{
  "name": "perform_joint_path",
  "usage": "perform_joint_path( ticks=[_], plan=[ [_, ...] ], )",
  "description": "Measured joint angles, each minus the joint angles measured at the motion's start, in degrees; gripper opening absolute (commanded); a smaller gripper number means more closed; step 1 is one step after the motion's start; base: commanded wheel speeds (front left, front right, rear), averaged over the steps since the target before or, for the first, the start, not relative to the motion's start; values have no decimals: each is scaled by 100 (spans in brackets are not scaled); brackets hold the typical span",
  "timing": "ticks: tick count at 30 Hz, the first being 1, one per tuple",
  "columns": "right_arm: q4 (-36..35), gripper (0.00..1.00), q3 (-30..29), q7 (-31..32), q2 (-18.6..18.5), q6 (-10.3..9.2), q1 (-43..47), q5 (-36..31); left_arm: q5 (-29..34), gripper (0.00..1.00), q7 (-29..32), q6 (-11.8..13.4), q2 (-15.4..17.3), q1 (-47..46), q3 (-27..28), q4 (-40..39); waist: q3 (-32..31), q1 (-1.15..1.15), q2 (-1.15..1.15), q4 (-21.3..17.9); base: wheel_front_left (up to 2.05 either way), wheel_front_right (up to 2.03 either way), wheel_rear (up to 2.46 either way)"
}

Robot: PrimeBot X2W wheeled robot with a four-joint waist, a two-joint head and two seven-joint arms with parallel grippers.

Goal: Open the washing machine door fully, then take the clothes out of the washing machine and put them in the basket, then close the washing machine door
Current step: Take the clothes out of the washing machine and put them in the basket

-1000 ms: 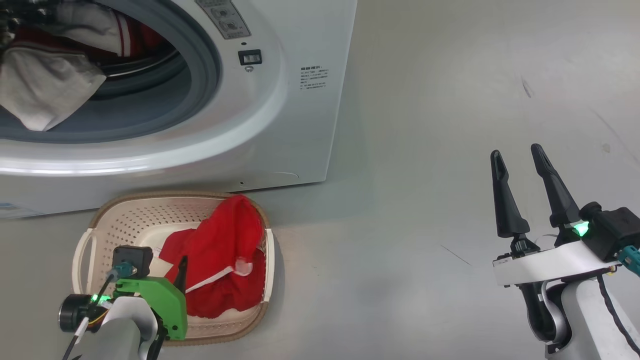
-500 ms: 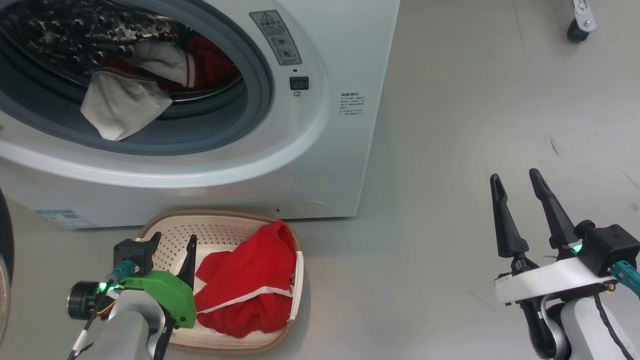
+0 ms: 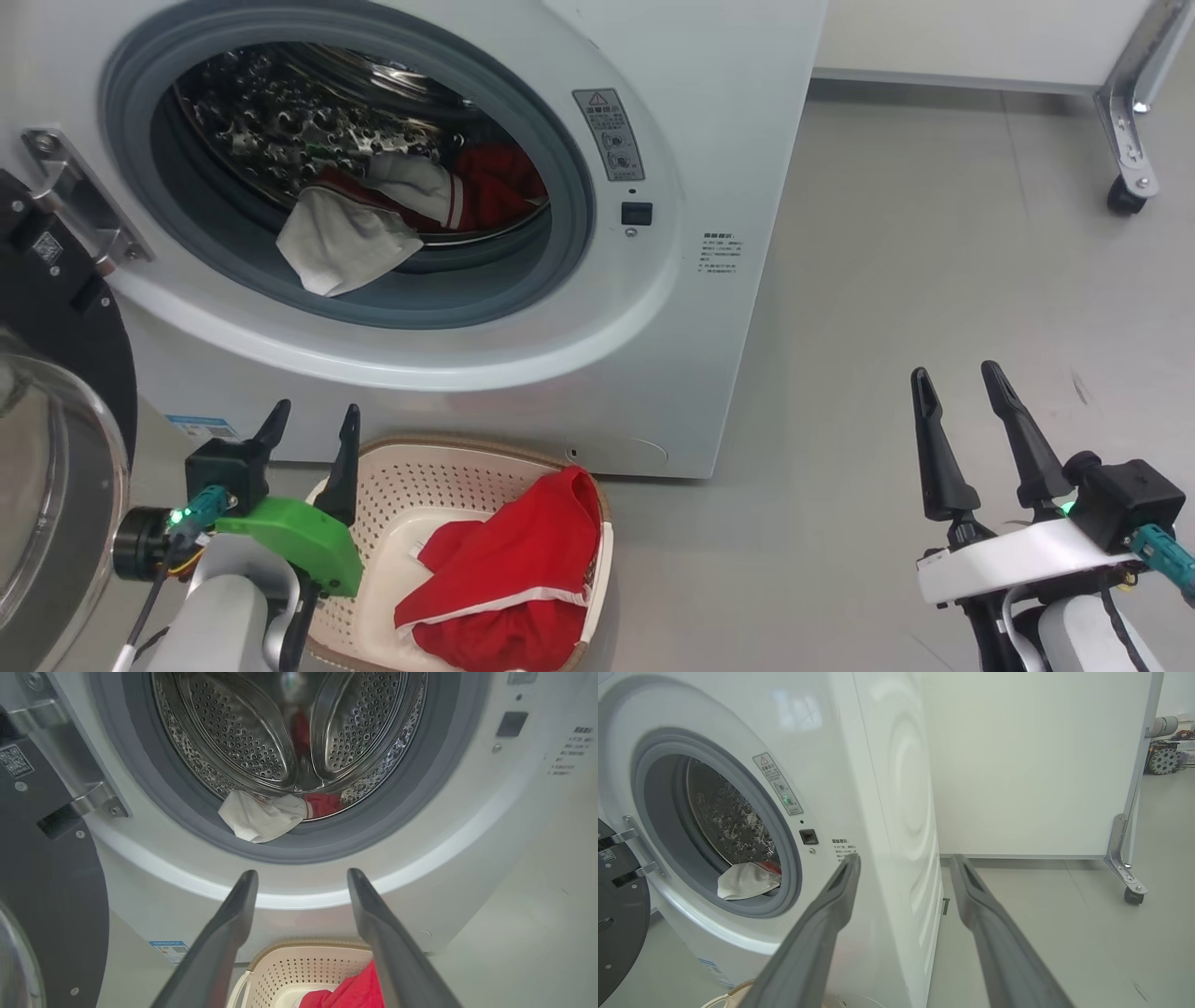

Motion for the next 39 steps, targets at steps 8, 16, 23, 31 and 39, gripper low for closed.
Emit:
perform_joint_path(
  ticks=[8,16,23,31,39],
  plan=[
    [-5,100,63,0,58,0,123,8,53,100,0,54,65,608,223,-805,-325,0,0,74,0,0,0],
    [-19,100,46,0,110,0,250,47,160,100,0,58,64,1013,277,-1418,-458,0,0,-17,0,0,0],
    [-68,100,5,0,147,0,311,47,291,100,0,58,54,1289,258,-1750,-489,0,0,-75,0,0,0],
    [-103,100,7,0,156,0,357,46,349,100,0,58,10,1523,245,-2005,-504,0,0,-123,0,0,0],
    [-119,100,10,0,155,0,382,46,391,100,0,58,-13,1707,245,-2182,-474,0,0,-160,0,0,0]
  ],
)
